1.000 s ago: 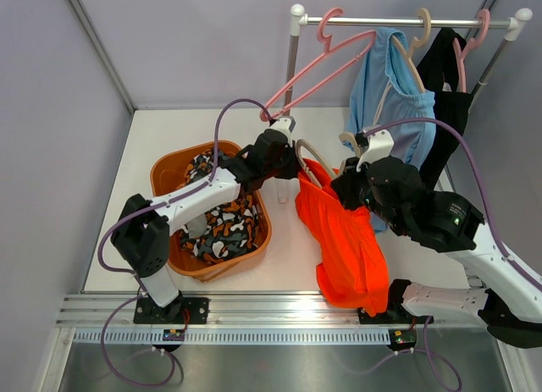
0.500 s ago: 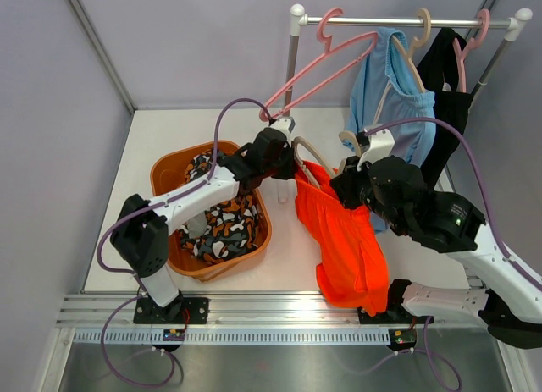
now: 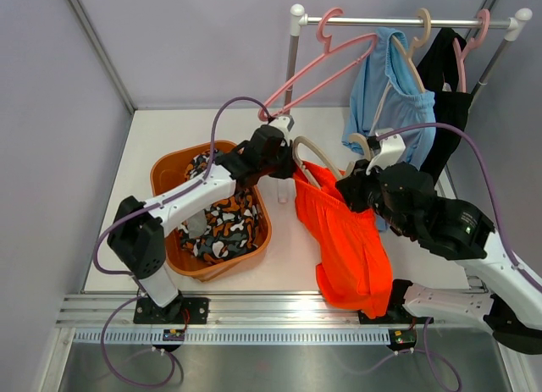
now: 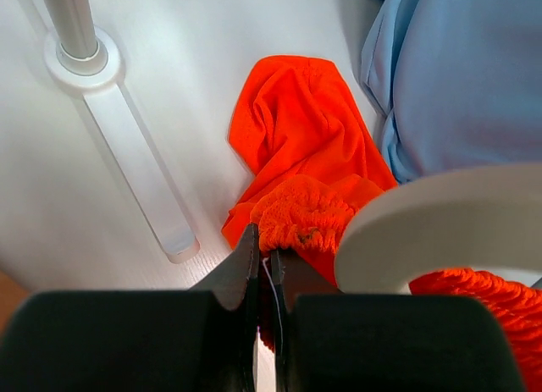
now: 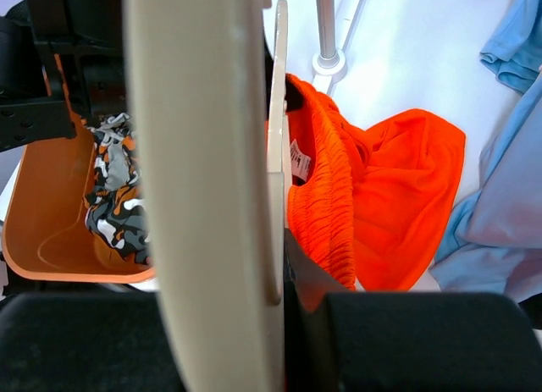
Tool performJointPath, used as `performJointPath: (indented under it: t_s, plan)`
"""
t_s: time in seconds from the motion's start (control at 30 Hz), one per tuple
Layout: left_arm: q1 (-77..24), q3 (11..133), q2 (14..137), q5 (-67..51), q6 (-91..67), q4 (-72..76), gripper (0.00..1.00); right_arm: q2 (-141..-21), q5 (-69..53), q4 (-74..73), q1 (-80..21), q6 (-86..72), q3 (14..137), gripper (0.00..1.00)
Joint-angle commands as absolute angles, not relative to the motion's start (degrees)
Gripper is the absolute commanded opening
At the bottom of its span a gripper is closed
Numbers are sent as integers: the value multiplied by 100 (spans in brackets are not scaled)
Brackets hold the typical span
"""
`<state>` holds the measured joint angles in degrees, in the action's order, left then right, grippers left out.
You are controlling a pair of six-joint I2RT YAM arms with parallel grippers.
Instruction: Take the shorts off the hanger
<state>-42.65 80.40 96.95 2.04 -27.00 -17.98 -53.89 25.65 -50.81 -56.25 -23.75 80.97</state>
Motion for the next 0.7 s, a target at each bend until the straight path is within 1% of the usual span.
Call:
performJointPath:
  t_s: [0.0, 0.13, 0.23, 0.3, 0.53, 0.67]
  plan:
    - [-4086, 7858, 9309, 782, -2417, -1863, 0, -5097, 2829, -4887, -5731, -2435, 8367, 0]
    - [-4472, 7849, 8782, 642, -2365, -2179, 0, -5387, 3163, -4686, -5730, -2268, 8429, 0]
    - [-5149, 7796, 8359, 869, -2198, -2284, 0, -5774, 3348, -4396, -5739, -2154, 8455, 0]
    - [-5501, 7726, 8140, 748, -2188, -2355, 0, -6036, 3436, -4202, -5731, -2022, 8490, 0]
    - [-6441, 7260, 7315, 440, -1882, -2180, 0, -6916, 3928, -3684, -5669, -1539, 9237, 0]
    - [-7162, 7146, 6866, 212, -1382, -2127, 0, -7241, 3797, -3446, -5353, -1424, 9404, 0]
